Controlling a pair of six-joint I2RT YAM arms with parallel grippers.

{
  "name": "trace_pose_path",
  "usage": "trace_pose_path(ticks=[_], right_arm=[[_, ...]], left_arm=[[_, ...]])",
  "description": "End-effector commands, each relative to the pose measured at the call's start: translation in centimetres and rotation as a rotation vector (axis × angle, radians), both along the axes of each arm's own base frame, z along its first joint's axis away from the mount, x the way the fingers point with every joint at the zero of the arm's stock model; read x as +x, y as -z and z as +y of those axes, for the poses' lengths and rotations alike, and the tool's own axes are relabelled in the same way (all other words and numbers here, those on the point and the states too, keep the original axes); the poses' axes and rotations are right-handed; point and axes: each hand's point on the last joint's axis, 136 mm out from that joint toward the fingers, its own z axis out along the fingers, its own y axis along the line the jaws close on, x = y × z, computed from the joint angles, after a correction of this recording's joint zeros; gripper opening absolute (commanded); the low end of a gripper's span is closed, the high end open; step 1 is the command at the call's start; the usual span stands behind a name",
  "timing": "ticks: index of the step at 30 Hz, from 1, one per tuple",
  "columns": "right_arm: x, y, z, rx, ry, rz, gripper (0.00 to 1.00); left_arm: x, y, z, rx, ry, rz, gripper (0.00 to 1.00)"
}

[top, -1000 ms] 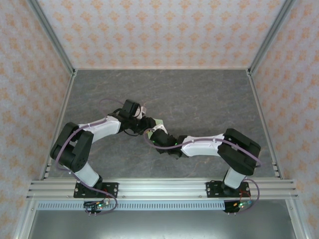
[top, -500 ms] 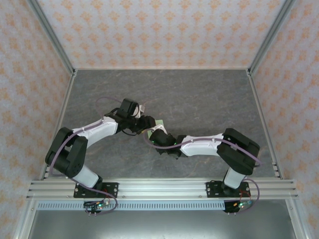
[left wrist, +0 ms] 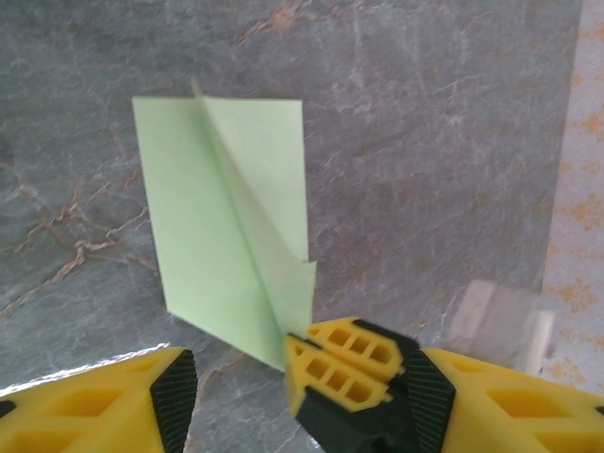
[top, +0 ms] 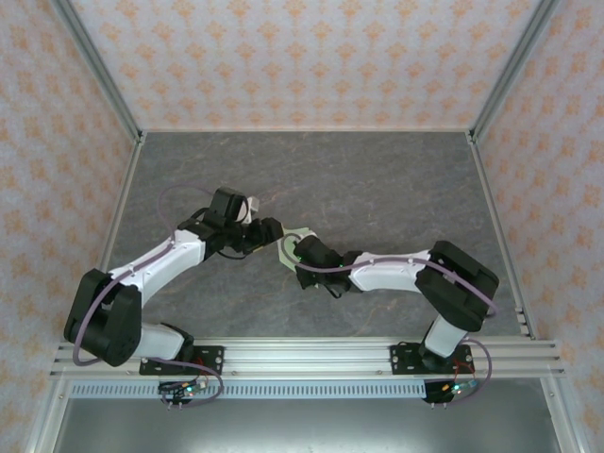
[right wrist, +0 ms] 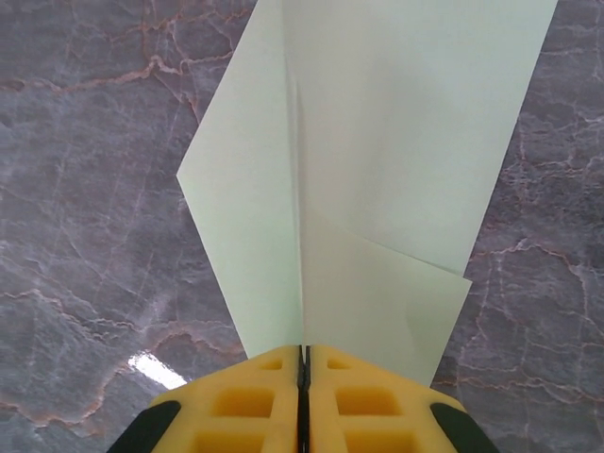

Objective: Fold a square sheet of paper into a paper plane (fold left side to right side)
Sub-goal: Fourth fold the wing at the center of the table.

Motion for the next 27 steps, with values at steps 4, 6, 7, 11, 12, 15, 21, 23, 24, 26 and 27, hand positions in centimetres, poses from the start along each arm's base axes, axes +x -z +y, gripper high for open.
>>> trace_pose_path(ticks=[4, 6, 7, 11, 12, 15, 21, 23, 24, 26, 27], right_arm=[[-0.1, -1.3, 1.0, 0.202, -0.003, 0.087, 0.11], [0.0, -1.5, 1.0, 0.238, -0.008, 0.108, 0.10], [0.0, -1.6, 1.2, 0.256, -0.015, 0.119, 0.10], [0.5, -2.1, 1.3, 0.346, -0.005, 0.163, 0.10], [0.7, -2.0, 1.2, 0.369, -0.001, 0.177, 0.10], [0.9, -2.0, 1.1, 0.441, 0.003, 0.227, 0.10], [1.2, -1.6, 1.2, 0.499, 0.008, 0.281, 0.10], [1.2, -1.5, 1.3, 0.519, 0.012, 0.294, 0.09], [1.3, -1.5, 1.4, 0.528, 0.014, 0.299, 0.09], [1.3, -1.4, 1.6, 0.533, 0.012, 0.311, 0.09], [1.3, -1.3, 1.6, 0.532, 0.015, 0.316, 0.09]], left_arm=[[-0.7, 2.2, -0.6, -0.024, 0.032, 0.041, 0.54], [-0.6, 2.5, -1.5, -0.031, 0.053, 0.045, 0.50], [-0.5, 2.6, -2.0, -0.035, 0.066, 0.049, 0.50], [0.0, 3.3, -3.4, -0.033, 0.095, 0.058, 0.49], [0.2, 3.4, -3.6, -0.035, 0.094, 0.059, 0.49], [0.6, 3.8, -3.9, -0.032, 0.093, 0.065, 0.48], [1.3, 4.3, -4.6, -0.035, 0.101, 0.073, 0.48], [1.4, 4.4, -4.8, -0.035, 0.104, 0.076, 0.48], [1.5, 4.6, -4.9, -0.033, 0.104, 0.080, 0.48], [1.8, 4.8, -5.0, -0.030, 0.106, 0.083, 0.48], [1.9, 5.0, -5.0, -0.026, 0.106, 0.088, 0.48]])
